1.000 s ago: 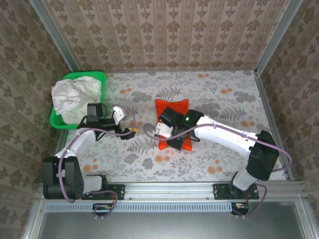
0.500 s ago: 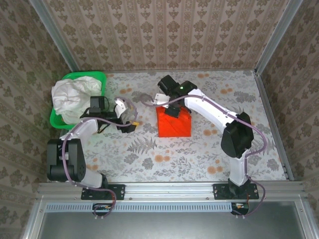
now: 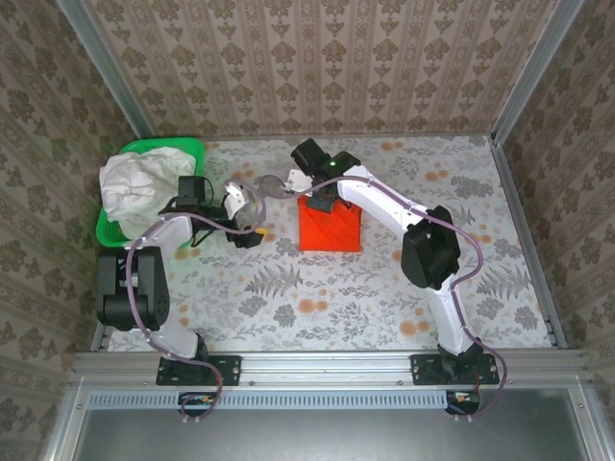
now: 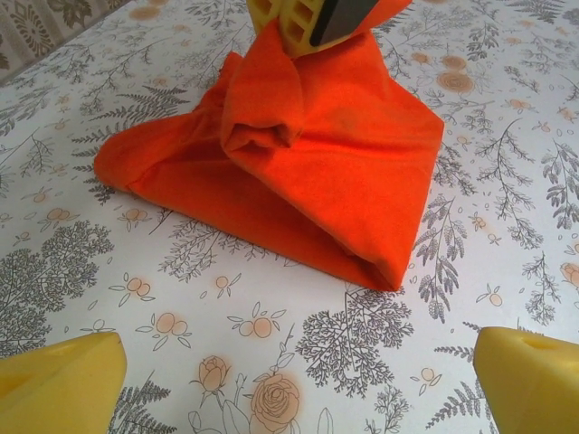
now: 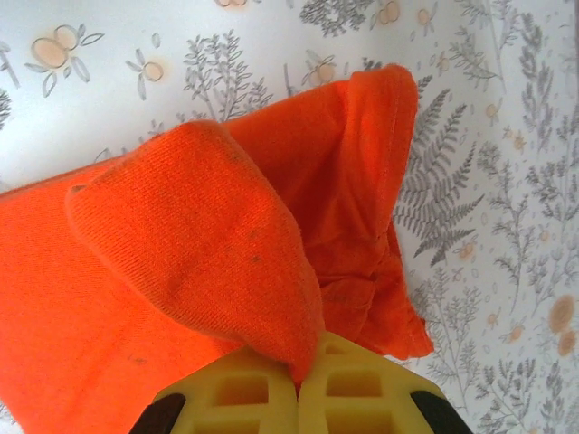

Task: Fold and stack the t-shirts

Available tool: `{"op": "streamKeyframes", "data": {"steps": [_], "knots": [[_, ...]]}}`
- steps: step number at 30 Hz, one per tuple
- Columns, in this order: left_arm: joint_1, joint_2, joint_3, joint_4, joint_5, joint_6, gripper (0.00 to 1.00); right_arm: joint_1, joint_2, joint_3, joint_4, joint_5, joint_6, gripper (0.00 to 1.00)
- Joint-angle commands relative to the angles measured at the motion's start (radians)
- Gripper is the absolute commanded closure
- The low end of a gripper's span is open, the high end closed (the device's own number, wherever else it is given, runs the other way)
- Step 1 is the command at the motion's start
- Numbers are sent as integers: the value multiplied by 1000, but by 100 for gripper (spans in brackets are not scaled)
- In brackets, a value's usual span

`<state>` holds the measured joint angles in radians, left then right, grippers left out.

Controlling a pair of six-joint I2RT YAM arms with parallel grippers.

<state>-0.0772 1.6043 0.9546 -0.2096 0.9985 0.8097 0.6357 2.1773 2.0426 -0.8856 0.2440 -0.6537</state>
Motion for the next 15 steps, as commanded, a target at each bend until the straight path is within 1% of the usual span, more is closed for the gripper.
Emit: {"op": "streamKeyframes", "data": {"steps": [1, 4, 10, 15], "knots": [[3, 31, 42, -13, 28, 39, 0, -14, 1, 44, 57, 63, -18, 100], [1, 55, 67, -5, 32, 40, 0, -23, 24, 69, 84, 91, -24, 100], [1, 105, 112, -14, 29, 55, 0, -51, 113, 126, 119, 87, -29, 100], [-6, 136, 151, -10, 27, 50, 0, -84, 236, 248, 108, 108, -14, 100]]}}
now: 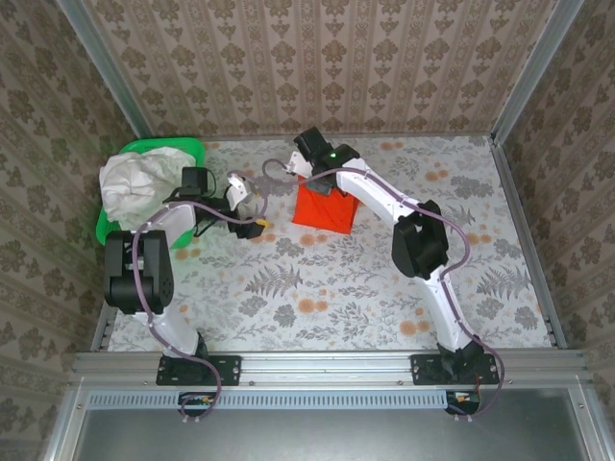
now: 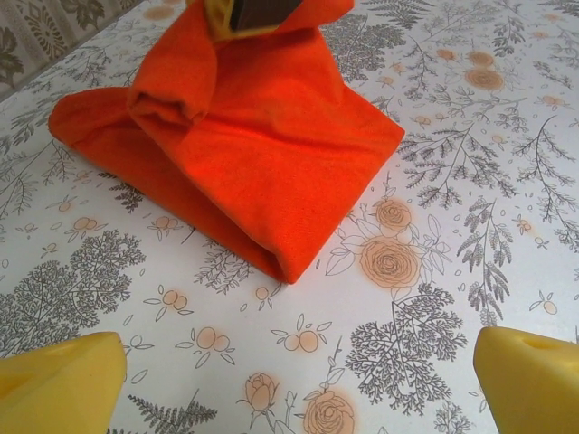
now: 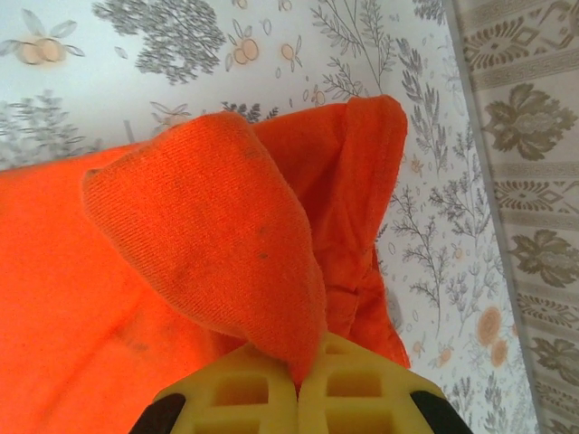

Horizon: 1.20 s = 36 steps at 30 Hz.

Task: Fold and stack the t-shirts

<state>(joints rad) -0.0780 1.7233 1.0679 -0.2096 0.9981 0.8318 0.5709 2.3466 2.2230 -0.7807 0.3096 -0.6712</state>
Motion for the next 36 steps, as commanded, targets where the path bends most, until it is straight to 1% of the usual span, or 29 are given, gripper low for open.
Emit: {"op": "streamKeyframes", "data": {"steps": [1, 5, 6, 7, 8, 10, 11, 12, 14, 15, 17, 18, 20, 21, 23, 24, 25, 27, 29, 31, 33, 36], "knots": [[-7, 21, 45, -10, 25, 26, 0, -26, 80, 82, 5, 47, 11, 100], [-24, 41, 67, -1, 11, 14, 0, -56, 122, 107, 39, 70, 27, 100], [-31, 44, 73, 1, 7, 11, 0, -65, 130, 109, 44, 71, 30, 98], [-37, 48, 75, 9, 0, -2, 0, -72, 139, 109, 50, 69, 38, 93], [-45, 51, 78, 30, -18, -26, 0, -81, 147, 111, 55, 72, 51, 83], [-62, 59, 72, 85, -56, -72, 0, -92, 147, 110, 73, 70, 80, 53], [-73, 61, 77, 100, -87, -84, 0, -97, 135, 106, 93, 69, 115, 44], [-85, 66, 83, 107, -113, -96, 0, -100, 117, 97, 119, 69, 161, 40], [-105, 78, 112, 110, -150, -124, 0, -110, 63, 44, 171, 54, 266, 21], [-111, 86, 128, 122, -159, -158, 0, -114, 38, 23, 179, 49, 320, 16], [-118, 112, 152, 201, -171, -307, 0, -128, -9, 0, 135, 45, 498, 7], [-122, 127, 162, 245, -181, -384, 0, -135, -29, -10, 108, 40, 570, 5], [-131, 188, 213, 345, -227, -616, 0, -154, -89, -78, 79, -14, 715, 4], [-135, 223, 253, 358, -243, -721, 0, -165, -118, -121, 78, -50, 794, 4], [-156, 299, 372, 301, -332, -920, 0, -194, -182, -226, 95, -136, 974, 6], [-171, 331, 429, 257, -381, -978, 0, -215, -214, -294, 120, -190, 1073, 6], [-185, 357, 475, 221, -406, -1015, 0, -233, -238, -352, 149, -249, 1154, 7], [-214, 407, 550, 176, -417, -1072, 0, -275, -283, -489, 238, -367, 1316, 10], [-240, 454, 615, 126, -437, -1137, 0, -308, -314, -621, 387, -460, 1440, 14], [-254, 496, 657, 88, -452, -1223, 0, -321, -315, -679, 450, -503, 1477, 18], [-270, 533, 691, 44, -469, -1278, 1, -323, -298, -676, 435, -503, 1467, 23], [-303, 580, 745, -53, -494, -1301, 8, -324, -262, -654, 414, -517, 1434, 33]]}}
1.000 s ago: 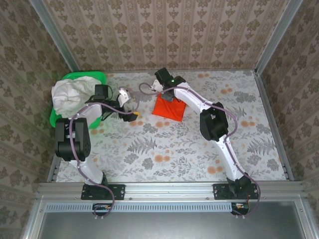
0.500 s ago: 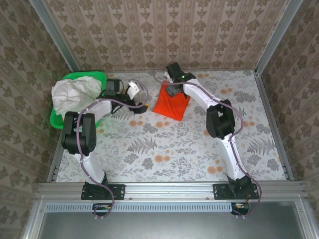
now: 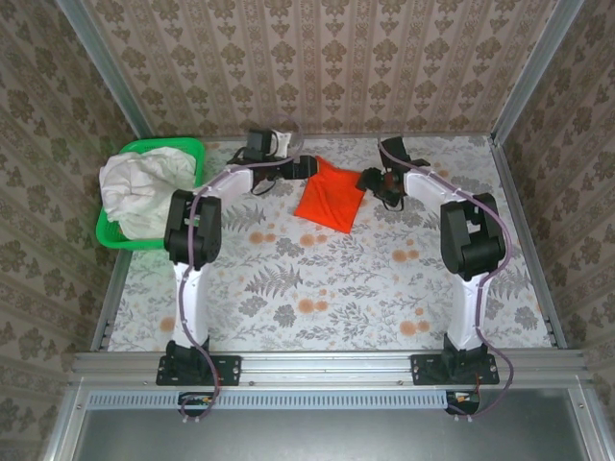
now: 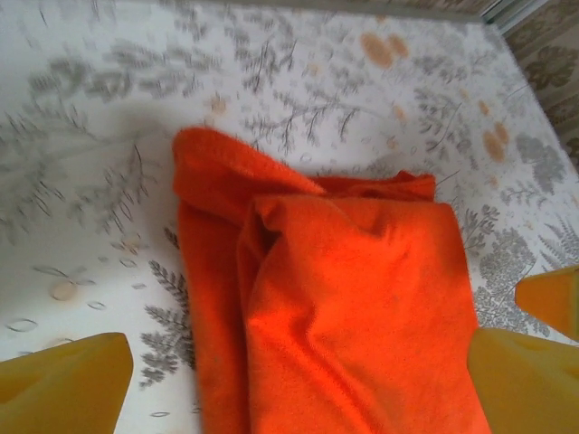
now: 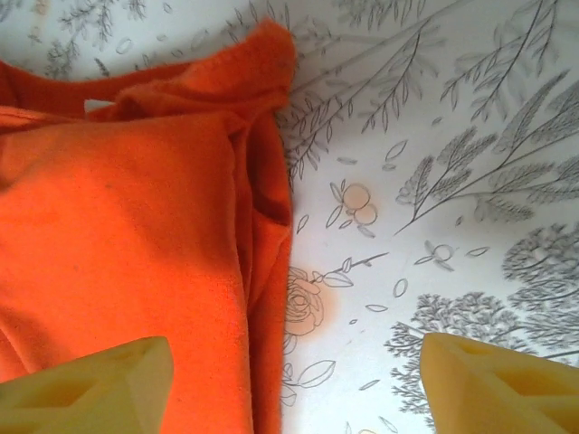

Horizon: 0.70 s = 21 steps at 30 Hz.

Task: Fold and stack the t-shirts

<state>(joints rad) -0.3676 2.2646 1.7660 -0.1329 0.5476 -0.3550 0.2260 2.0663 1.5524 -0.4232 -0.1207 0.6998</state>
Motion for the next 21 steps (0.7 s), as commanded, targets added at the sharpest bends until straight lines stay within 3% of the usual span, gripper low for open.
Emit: {"op": "streamKeyframes", "data": {"steps": [1, 5, 13, 21], "knots": [[-28, 49, 56, -153, -46, -125, 16, 21, 29, 26, 57, -95, 49, 36], [-69, 61, 41, -169, -40, -170, 35, 22, 84, 65, 42, -125, 10, 47], [-112, -43, -147, -134, -67, -226, 61, 23, 127, 90, 22, -185, -48, 75], [-154, -252, -444, -93, -104, -222, 61, 39, -29, -139, 71, -187, -82, 78]]}}
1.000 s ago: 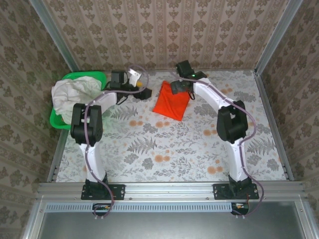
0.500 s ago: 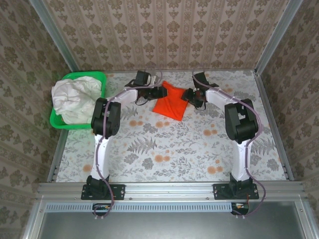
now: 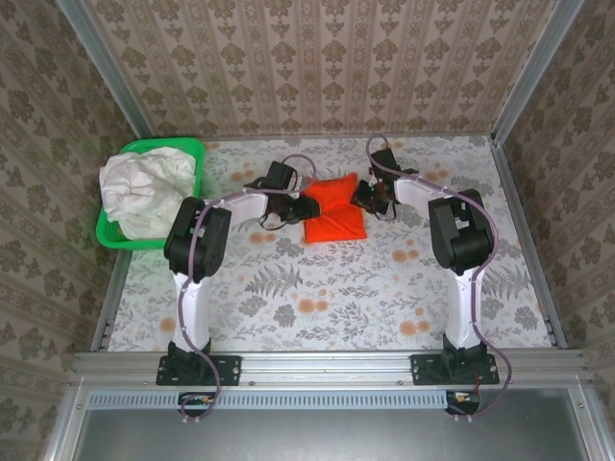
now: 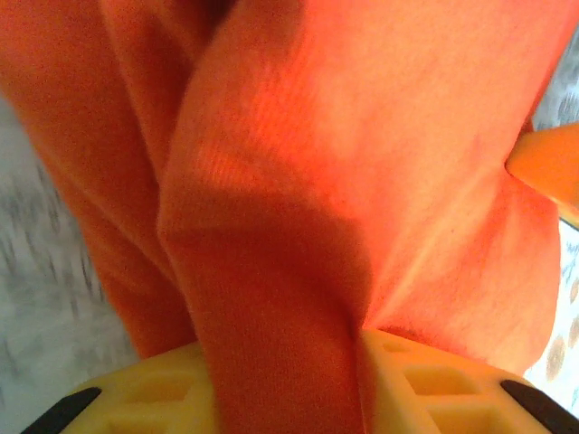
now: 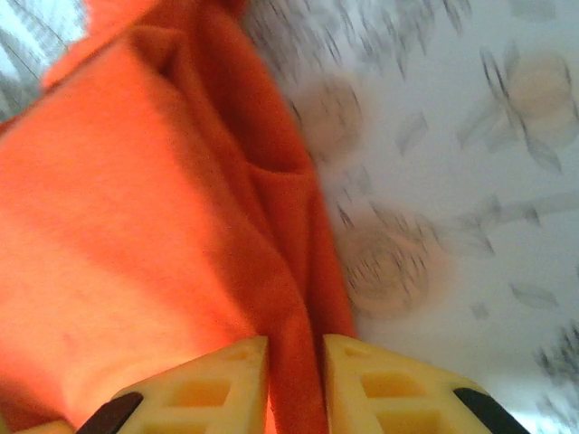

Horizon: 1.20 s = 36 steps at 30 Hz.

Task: Fold and stack the t-shirts

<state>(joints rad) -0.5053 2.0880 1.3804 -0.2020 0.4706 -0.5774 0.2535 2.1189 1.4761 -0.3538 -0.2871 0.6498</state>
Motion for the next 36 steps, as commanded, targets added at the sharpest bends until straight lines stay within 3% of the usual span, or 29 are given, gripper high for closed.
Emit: {"op": "streamKeyframes", "data": {"steps": [1, 6, 11, 14, 22, 29, 33, 34, 36], "knots": [[-19, -105, -79, -40, -38, 15, 60, 17, -110, -98, 0, -21, -38, 78], [-24, -223, -136, -134, -70, 78, 45, 44, -265, -244, 15, -9, -42, 77], [-24, -298, -149, -141, -146, 93, 32, 44, -347, -229, 0, 58, -76, 55], [-12, -252, -86, -134, -152, 74, 33, 41, -300, -156, -27, 84, -93, 52], [-9, -48, 150, -182, -191, 32, 52, 20, -173, -55, -33, 99, -56, 54], [-9, 27, 194, -157, -203, -11, 67, 14, -76, -16, -27, 46, -54, 58], [-10, 27, 214, -163, -191, -14, 89, 15, -76, -10, -3, 5, -64, 80], [-11, 14, 210, -161, -193, -12, 96, 16, -88, -11, -5, 6, -73, 90], [-14, -20, 200, -165, -206, -4, 100, 19, -121, -23, -12, 28, -96, 100]]}}
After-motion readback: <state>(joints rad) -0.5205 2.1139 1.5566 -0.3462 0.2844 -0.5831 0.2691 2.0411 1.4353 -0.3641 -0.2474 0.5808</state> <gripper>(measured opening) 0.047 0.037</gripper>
